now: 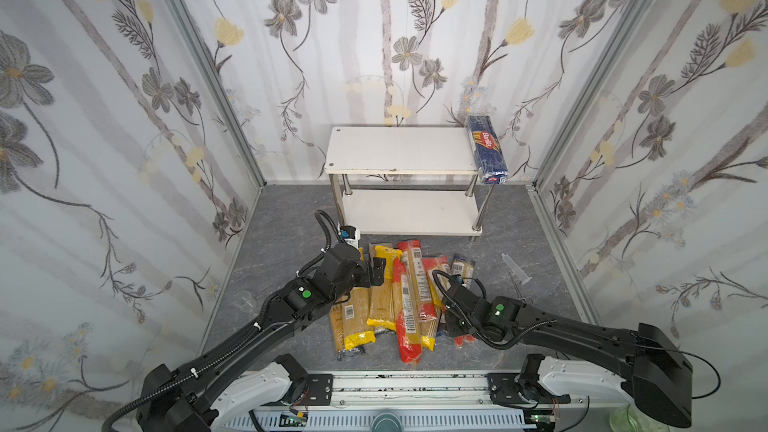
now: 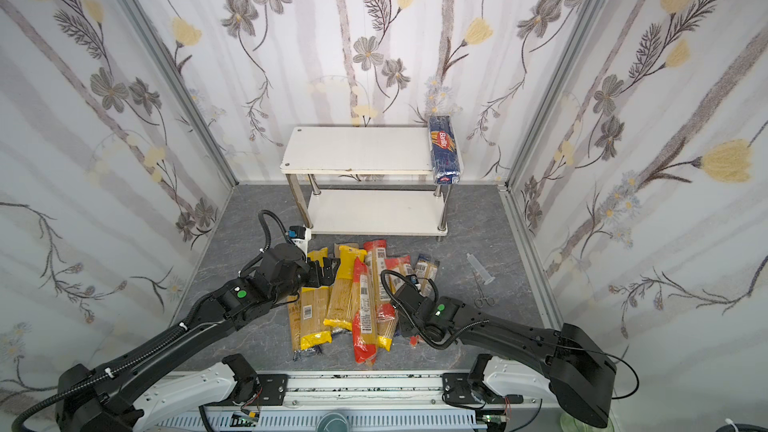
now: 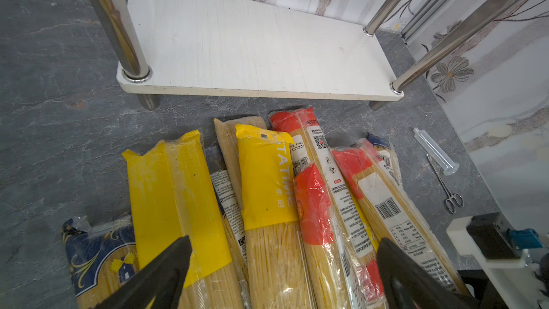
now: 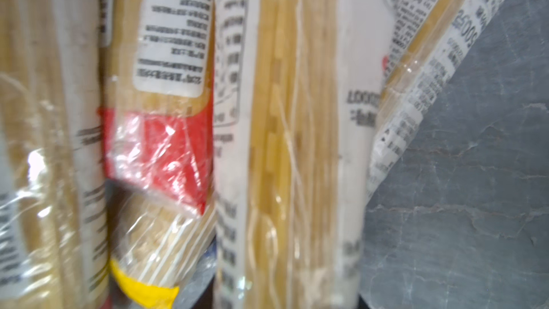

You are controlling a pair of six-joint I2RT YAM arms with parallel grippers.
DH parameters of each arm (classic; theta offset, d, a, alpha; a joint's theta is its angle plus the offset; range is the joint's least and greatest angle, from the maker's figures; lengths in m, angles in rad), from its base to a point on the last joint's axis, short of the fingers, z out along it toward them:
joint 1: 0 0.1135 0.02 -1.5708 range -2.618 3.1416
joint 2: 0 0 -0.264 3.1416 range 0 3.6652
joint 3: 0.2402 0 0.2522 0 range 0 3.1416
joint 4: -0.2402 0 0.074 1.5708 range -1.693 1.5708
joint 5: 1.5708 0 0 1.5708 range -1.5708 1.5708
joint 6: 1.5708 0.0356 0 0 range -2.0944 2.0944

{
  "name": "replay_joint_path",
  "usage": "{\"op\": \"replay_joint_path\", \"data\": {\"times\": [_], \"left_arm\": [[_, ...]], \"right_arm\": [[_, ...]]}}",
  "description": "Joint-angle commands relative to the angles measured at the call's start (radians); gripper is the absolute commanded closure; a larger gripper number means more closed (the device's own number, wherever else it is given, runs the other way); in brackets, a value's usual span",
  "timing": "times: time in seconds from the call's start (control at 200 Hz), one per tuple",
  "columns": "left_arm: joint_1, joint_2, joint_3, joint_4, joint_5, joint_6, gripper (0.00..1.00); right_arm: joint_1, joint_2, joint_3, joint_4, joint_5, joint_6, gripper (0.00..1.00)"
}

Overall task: Arrange pasta packages on shelves
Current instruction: Pick up the pasta bag from the pasta bags, then place the pasta bag on the shelf.

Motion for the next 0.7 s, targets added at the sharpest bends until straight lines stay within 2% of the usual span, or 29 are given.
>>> {"op": "replay_joint_path", "data": {"times": [0.0,0.18,0.35,0.54,0.699], "left_arm": [[0.000,-0.003,0.016,0.026,-0.005,0.010,0.00],[0.001,-0.016,0.026,0.023,-0.014,0.046,0.00],[0.000,-0.011,0.051,0.022,-0.005,0.048,0.00],[0.001,0.011,0.086,0.022,0.007,0.057,0.00],[0.001,0.022,0.124,0.022,0.013,0.062,0.00]], "right_arm": [[0.002,-0.082,0.044,-0.024,0.020,0.017,0.76],[0.001,-0.246,0.158,-0.131,0.043,0.012,0.81],[0.004,-0.317,0.298,-0.240,0.089,-0.003,0.81],[0.040,-0.325,0.549,-0.341,0.184,-0.040,0.84],[0.050,-0.241,0.789,-0.385,0.276,-0.136,0.83]]}}
